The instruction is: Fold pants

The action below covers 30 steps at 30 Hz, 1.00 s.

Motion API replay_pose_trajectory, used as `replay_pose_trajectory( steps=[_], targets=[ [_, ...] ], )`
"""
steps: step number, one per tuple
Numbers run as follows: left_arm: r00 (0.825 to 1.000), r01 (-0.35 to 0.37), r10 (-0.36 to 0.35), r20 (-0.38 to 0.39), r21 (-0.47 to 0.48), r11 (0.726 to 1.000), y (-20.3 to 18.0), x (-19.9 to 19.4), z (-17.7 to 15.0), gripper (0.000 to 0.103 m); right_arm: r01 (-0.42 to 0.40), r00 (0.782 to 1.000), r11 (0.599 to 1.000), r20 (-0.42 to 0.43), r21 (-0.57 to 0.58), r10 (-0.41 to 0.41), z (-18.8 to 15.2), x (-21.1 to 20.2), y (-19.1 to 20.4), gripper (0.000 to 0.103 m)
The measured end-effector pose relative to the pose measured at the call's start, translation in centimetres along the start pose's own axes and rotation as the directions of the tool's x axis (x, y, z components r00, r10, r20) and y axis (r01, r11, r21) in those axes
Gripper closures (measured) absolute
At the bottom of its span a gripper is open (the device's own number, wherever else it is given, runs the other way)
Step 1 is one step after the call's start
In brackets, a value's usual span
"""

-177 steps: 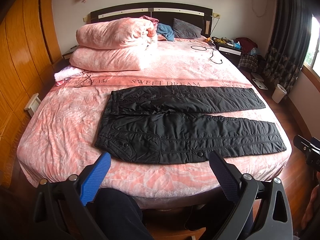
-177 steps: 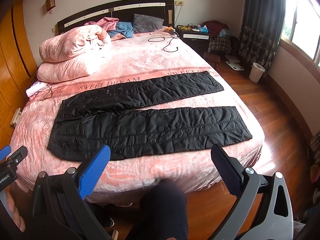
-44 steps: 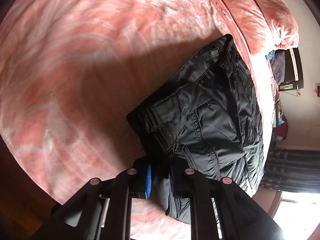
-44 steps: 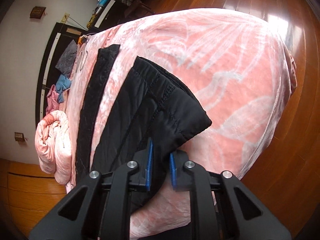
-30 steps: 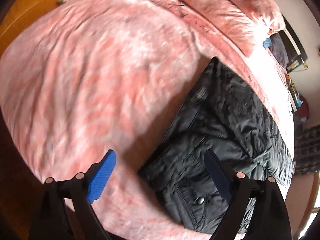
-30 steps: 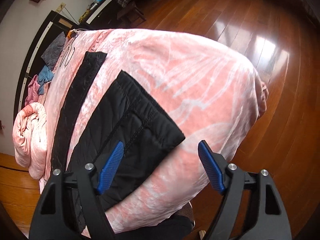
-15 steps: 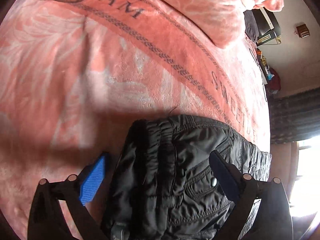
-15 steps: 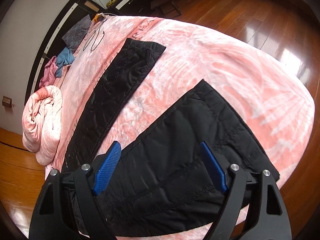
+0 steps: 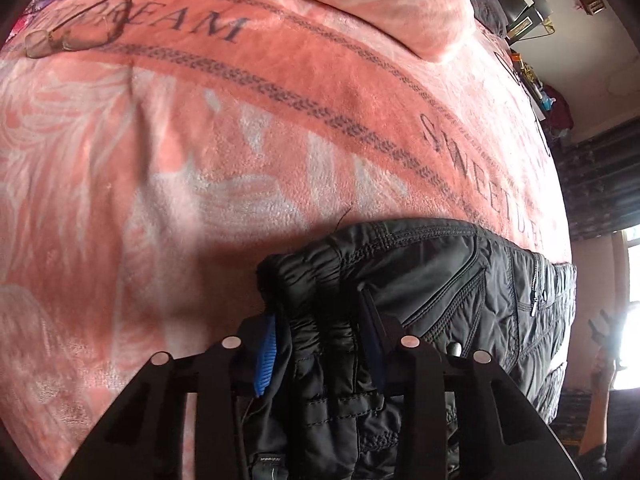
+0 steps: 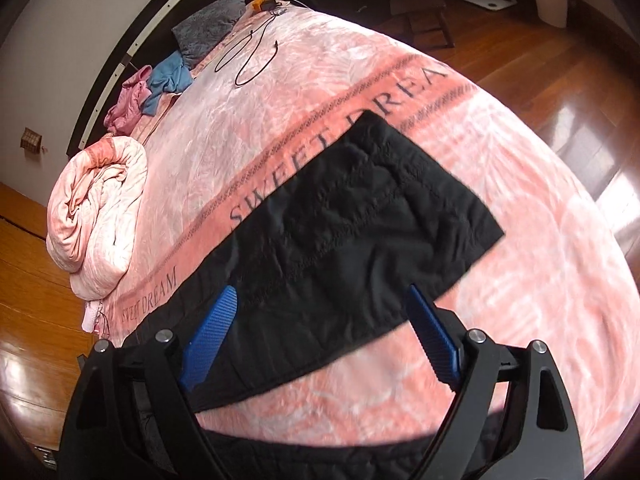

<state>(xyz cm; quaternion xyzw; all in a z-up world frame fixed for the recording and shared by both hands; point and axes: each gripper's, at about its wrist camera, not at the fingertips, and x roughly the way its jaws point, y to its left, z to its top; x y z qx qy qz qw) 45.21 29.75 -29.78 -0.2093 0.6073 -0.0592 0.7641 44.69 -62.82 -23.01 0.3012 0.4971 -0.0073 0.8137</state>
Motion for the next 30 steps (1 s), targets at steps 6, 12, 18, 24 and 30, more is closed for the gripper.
replay_pose_trajectory(
  steps=[6, 12, 18, 24, 30],
  targets=[
    [0.999, -0.040, 0.040, 0.030, -0.005, 0.999, -0.1, 0.0, -0.3, 0.070, 0.097, 0.994, 0.995, -0.039, -0.040, -0.098, 8.0, 4.6, -2.0, 0.014],
    [0.998, -0.039, 0.039, 0.044, -0.008, 0.999, 0.0, 0.1, -0.4, 0.069, 0.151, 0.977, 0.977, -0.128, -0.150, -0.170, 11.0, 11.6, -1.9, 0.014],
    [0.997, -0.061, 0.062, 0.055, -0.025, 0.998, -0.1, 0.4, -0.5, 0.069, 0.141, 0.973, 0.973, -0.158, -0.180, -0.170, 13.0, 15.6, -1.6, 0.015],
    [0.989, -0.117, 0.119, 0.085, -0.021, 0.993, -1.3, -0.1, -0.8, 0.079, 0.144, 0.968, 0.965, -0.171, -0.220, -0.184, 12.4, 14.6, -1.1, 0.086],
    [0.980, -0.138, 0.139, 0.144, -0.021, 0.990, -2.3, -1.7, -1.5, 0.087, 0.131, 0.984, 0.968, -0.088, -0.214, -0.152, 11.3, 8.7, 0.1, 0.093]
  ],
)
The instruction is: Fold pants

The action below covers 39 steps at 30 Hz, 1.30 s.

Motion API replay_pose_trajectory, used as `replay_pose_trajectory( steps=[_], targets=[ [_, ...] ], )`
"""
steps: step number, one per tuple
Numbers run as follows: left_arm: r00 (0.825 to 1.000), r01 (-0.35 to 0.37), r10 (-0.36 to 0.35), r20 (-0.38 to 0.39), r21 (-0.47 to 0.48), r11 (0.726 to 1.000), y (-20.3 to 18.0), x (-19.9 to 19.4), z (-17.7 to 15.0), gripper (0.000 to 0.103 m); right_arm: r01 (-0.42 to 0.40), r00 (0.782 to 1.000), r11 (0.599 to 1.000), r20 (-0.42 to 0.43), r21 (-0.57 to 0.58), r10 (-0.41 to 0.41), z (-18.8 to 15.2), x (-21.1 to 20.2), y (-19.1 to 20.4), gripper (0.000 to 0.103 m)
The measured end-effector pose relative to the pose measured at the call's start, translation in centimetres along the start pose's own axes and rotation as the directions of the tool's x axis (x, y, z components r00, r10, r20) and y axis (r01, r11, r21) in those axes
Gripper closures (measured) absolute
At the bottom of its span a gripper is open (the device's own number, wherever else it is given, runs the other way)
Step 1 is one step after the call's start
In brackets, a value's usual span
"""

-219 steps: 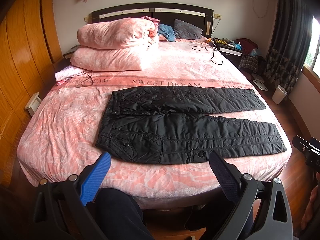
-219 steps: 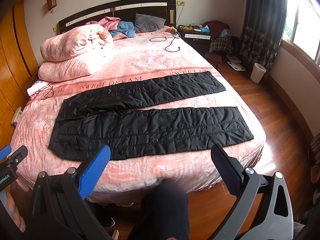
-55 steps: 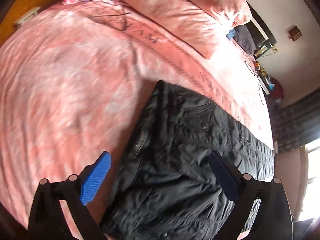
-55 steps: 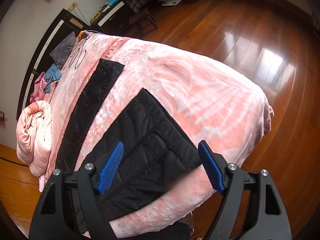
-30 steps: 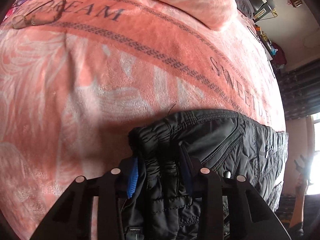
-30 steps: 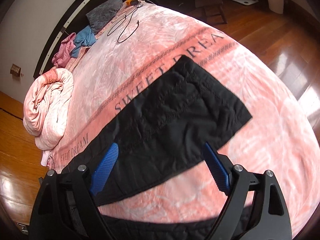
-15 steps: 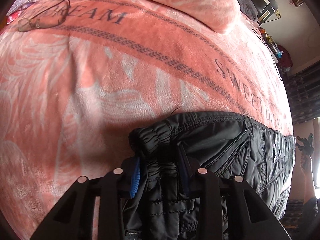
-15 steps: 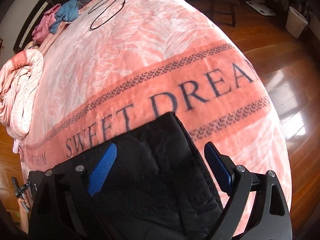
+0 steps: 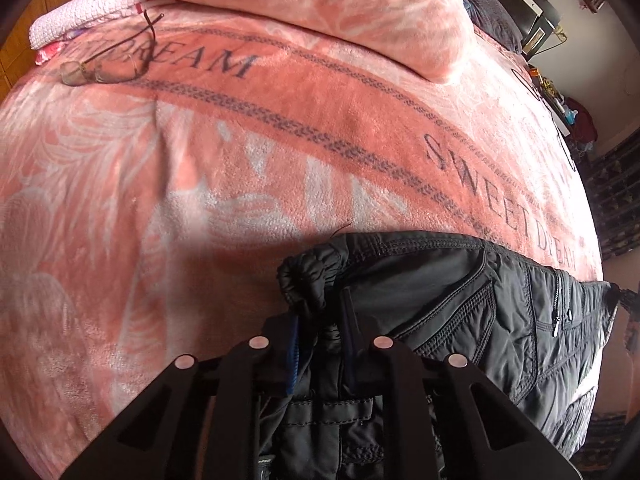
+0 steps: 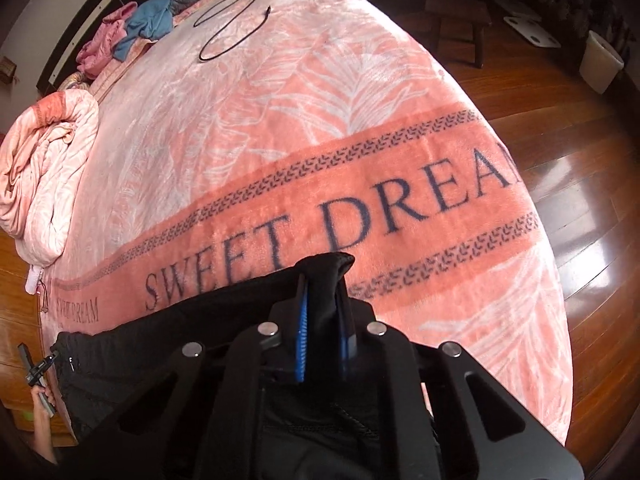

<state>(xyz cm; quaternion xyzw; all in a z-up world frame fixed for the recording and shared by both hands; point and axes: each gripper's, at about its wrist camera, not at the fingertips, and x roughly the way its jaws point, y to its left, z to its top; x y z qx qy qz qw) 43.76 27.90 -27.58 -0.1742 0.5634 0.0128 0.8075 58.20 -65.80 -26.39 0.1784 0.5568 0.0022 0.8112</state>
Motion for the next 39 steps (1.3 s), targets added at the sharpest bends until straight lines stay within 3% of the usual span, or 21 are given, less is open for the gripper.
replay_pose_trajectory(
  steps=[1, 11, 18, 22, 28, 39],
  targets=[
    [1.000, -0.011, 0.011, 0.015, -0.002, 1.000, -0.2, -0.5, 0.1, 0.096, -0.002, 1.000, 1.000, 0.016, 0.001, 0.002, 0.0, -1.1, 0.3, 0.093],
    [0.985, 0.075, -0.079, 0.156, 0.034, 0.997, -1.2, -8.1, -1.1, 0.096, -0.045, 0.981, 0.999, 0.188, -0.010, 0.046, -4.8, -13.4, 2.6, 0.095],
    [0.940, 0.163, -0.182, 0.289, 0.090, 0.983, -1.7, -14.8, -3.5, 0.096, -0.092, 0.952, 0.995, 0.296, 0.031, 0.079, -11.1, -19.7, 0.9, 0.096],
    [0.919, 0.194, -0.219, 0.326, 0.110, 0.975, -1.2, -17.5, -6.3, 0.096, -0.102, 0.939, 0.993, 0.335, 0.064, 0.075, -15.9, -21.8, -0.8, 0.096],
    [0.906, 0.223, -0.245, 0.347, 0.102, 0.969, 0.2, -19.5, -9.8, 0.096, -0.124, 0.930, 0.983, 0.361, 0.136, 0.067, -22.9, -23.3, -3.4, 0.096],
    [0.911, 0.237, -0.246, 0.332, 0.069, 0.969, 2.3, -20.9, -14.7, 0.096, -0.119, 0.928, 0.974, 0.371, 0.195, 0.039, -31.1, -25.3, -4.9, 0.095]
  ],
)
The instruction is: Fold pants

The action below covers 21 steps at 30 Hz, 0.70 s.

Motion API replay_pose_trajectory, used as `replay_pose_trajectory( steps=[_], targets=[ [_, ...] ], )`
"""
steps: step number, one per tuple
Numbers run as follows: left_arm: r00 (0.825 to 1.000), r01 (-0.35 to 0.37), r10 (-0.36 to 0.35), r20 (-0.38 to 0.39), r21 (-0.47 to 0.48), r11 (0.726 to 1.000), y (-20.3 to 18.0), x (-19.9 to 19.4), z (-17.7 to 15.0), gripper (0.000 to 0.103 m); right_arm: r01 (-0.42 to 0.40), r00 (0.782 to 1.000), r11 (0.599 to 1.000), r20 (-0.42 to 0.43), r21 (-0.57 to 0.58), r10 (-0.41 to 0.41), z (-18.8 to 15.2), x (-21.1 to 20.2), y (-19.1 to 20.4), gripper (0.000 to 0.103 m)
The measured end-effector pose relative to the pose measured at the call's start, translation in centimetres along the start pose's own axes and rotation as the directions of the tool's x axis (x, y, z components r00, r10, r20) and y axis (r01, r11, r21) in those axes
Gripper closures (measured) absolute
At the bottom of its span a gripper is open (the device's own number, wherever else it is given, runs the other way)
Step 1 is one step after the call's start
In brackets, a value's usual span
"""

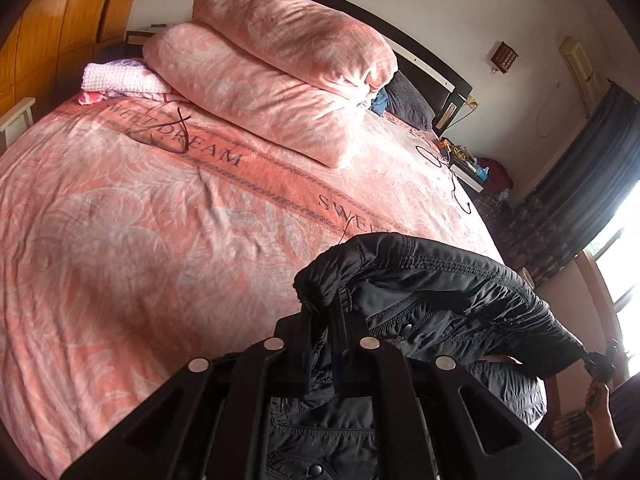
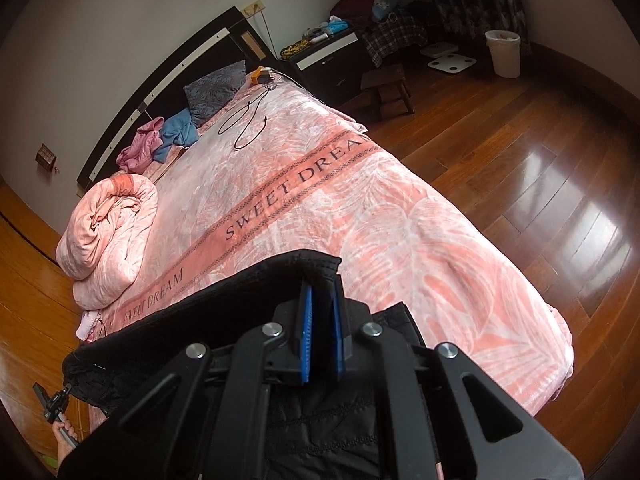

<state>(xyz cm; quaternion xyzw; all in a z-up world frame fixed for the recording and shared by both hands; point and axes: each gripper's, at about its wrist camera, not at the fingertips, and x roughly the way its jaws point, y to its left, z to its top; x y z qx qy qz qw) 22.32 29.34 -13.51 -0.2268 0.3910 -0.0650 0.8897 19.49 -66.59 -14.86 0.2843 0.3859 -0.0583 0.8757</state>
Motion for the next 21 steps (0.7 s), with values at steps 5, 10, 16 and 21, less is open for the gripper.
replay_pose_trajectory(
  steps=[5, 10, 16, 21],
  targets=[
    [1.000, -0.001, 0.001, -0.012, -0.029, 1.000, 1.0, -0.6, -1.8, 0.096, 0.005, 1.000, 1.000, 0.004, 0.013, -0.005, -2.6, -1.4, -0.4, 0.094],
    [1.000, -0.003, 0.002, -0.023, -0.022, 1.000, 1.5, -1.3, -3.5, 0.096, 0.016, 1.000, 0.999, 0.012, 0.039, -0.017, -5.4, -2.6, -1.7, 0.093],
    [0.998, -0.032, 0.032, -0.048, 0.009, 0.999, 2.0, -1.7, -5.6, 0.093, 0.036, 0.999, 0.995, 0.012, 0.091, -0.037, -8.6, -3.1, -3.2, 0.092],
    [0.993, -0.066, 0.071, -0.096, 0.053, 0.996, 2.5, -1.7, -7.9, 0.090, 0.047, 0.999, 0.991, -0.013, 0.122, -0.046, -11.1, -2.8, -4.2, 0.091]
  ],
)
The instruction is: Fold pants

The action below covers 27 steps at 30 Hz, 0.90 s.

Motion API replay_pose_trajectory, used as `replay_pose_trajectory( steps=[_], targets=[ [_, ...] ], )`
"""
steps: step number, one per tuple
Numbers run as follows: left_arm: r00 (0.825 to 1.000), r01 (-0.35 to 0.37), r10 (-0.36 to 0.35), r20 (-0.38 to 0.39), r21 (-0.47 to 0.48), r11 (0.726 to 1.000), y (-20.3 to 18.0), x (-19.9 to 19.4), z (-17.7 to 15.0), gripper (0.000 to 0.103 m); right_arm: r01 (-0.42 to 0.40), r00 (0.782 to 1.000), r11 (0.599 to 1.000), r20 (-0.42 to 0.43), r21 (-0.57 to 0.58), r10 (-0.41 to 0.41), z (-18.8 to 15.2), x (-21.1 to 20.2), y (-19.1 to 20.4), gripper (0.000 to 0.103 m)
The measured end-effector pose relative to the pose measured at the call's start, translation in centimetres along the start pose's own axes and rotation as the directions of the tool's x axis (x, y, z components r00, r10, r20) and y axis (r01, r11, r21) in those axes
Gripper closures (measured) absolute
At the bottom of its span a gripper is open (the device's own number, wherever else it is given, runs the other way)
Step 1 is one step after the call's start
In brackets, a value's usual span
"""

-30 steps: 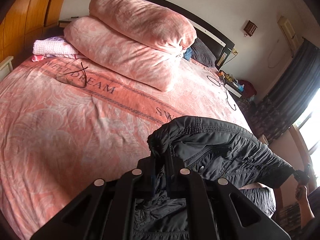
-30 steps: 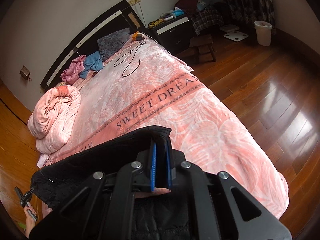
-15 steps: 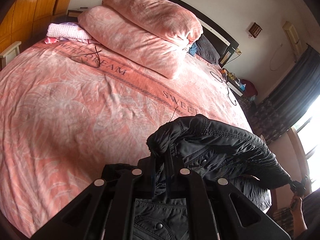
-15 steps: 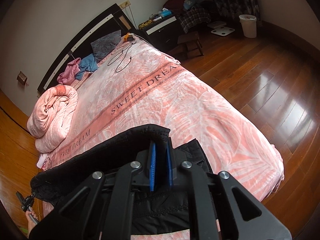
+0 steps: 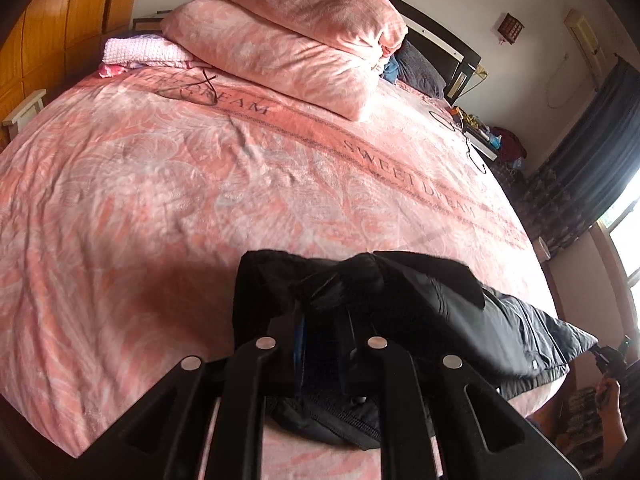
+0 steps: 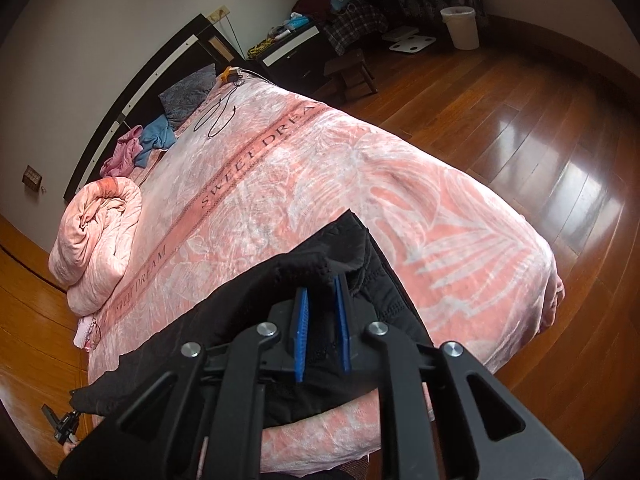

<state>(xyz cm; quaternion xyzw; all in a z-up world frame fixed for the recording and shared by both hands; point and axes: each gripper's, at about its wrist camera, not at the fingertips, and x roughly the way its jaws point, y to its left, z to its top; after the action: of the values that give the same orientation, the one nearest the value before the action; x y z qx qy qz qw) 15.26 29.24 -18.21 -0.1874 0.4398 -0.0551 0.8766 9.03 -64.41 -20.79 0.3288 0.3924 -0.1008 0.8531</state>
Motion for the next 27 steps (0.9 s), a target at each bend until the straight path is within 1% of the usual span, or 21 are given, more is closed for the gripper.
replay_pose_trajectory(
  steps=[2, 4, 7, 8, 9, 11, 13, 14, 17, 18, 19, 20, 21, 22, 23, 24, 26, 27],
  targets=[
    [0.999, -0.030, 0.031, -0.037, 0.030, 0.999, 0.0, 0.6, -1.3, 0.089, 0.013, 1.000, 1.000, -0.016, 0.007, -0.012, -1.0, 0.4, -0.4, 0.090],
    [0.996, -0.057, 0.060, -0.065, 0.040, 0.998, 0.3, 1.3, -2.4, 0.090, 0.027, 0.999, 0.999, -0.026, 0.017, -0.026, -1.9, 0.7, -0.9, 0.088],
    [0.991, -0.089, 0.088, -0.105, -0.005, 0.996, 1.7, 2.1, -3.8, 0.090, 0.040, 0.999, 0.998, -0.035, 0.040, -0.039, -2.6, 0.8, -1.7, 0.087],
    [0.988, -0.102, 0.100, -0.115, -0.014, 0.995, 2.1, 2.3, -4.3, 0.090, 0.045, 0.998, 0.998, -0.041, 0.042, -0.044, -2.7, 0.8, -1.9, 0.086],
    [0.986, -0.116, 0.113, -0.123, -0.019, 0.993, 2.3, 2.3, -4.7, 0.090, 0.049, 0.998, 0.998, -0.048, 0.048, -0.046, -2.8, 0.8, -2.1, 0.082],
    [0.977, -0.162, 0.153, -0.149, -0.045, 0.986, 2.9, 2.6, -5.2, 0.089, 0.055, 0.997, 0.997, -0.058, 0.057, -0.052, -3.1, 0.6, -2.3, 0.078],
    [0.969, -0.195, 0.177, -0.174, -0.092, 0.976, 3.9, 2.7, -5.7, 0.083, 0.075, 0.995, 0.994, -0.068, 0.073, -0.070, -3.3, 0.3, -2.7, 0.064],
    [0.966, -0.208, 0.185, -0.182, -0.112, 0.972, 4.3, 2.8, -5.9, 0.082, 0.072, 0.995, 0.994, -0.070, 0.085, -0.066, -3.4, 0.2, -2.9, 0.053],
    [0.956, -0.244, 0.213, -0.200, -0.144, 0.959, 5.0, 2.6, -6.5, 0.077, 0.056, 0.996, 0.991, -0.081, 0.124, -0.046, -3.8, -0.1, -3.6, 0.053],
    [0.957, -0.248, 0.215, -0.196, -0.165, 0.955, 5.3, 2.2, -6.7, 0.077, 0.041, 0.996, 0.989, -0.084, 0.145, -0.029, -4.1, -0.1, -3.9, 0.053],
    [0.958, -0.252, 0.217, -0.188, -0.187, 0.950, 5.6, 1.8, -6.8, 0.074, 0.023, 0.996, 0.985, -0.086, 0.170, -0.008, -4.4, -0.2, -4.1, 0.053],
    [0.960, -0.251, 0.215, -0.177, -0.214, 0.944, 5.8, 1.4, -6.9, 0.071, 0.007, 0.996, 0.982, -0.087, 0.190, 0.010, -4.8, -0.2, -4.3, 0.053],
    [0.968, -0.234, 0.199, -0.154, -0.254, 0.939, 6.1, 0.7, -7.0, 0.065, -0.009, 0.996, 0.979, -0.087, 0.204, 0.027, -5.1, -0.3, -4.3, 0.053],
    [0.979, -0.195, 0.165, -0.123, -0.298, 0.934, 6.3, 0.0, -7.0, 0.058, -0.024, 0.995, 0.976, -0.087, 0.215, 0.043, -5.5, -0.2, -4.4, 0.053],
    [0.987, -0.151, 0.126, -0.095, -0.333, 0.931, 6.3, -0.6, -7.0, 0.055, -0.035, 0.994, 0.973, -0.089, 0.226, 0.057, -5.9, -0.2, -4.4, 0.053],
    [0.992, -0.119, 0.098, -0.077, -0.352, 0.928, 6.2, -0.9, -6.9, 0.052, -0.043, 0.993, 0.971, -0.093, 0.236, 0.067, -6.3, 0.0, -4.3, 0.053],
    [0.997, -0.074, 0.055, -0.062, -0.372, 0.925, 5.7, -0.9, -6.7, 0.050, -0.051, 0.991, 0.968, -0.108, 0.246, 0.080, -7.3, 0.5, -4.1, 0.053],
    [0.997, -0.061, 0.038, -0.069, -0.373, 0.926, 5.4, -0.5, -6.7, 0.049, -0.051, 0.989, 0.967, -0.120, 0.248, 0.083, -7.7, 0.9, -4.0, 0.053]
  ],
)
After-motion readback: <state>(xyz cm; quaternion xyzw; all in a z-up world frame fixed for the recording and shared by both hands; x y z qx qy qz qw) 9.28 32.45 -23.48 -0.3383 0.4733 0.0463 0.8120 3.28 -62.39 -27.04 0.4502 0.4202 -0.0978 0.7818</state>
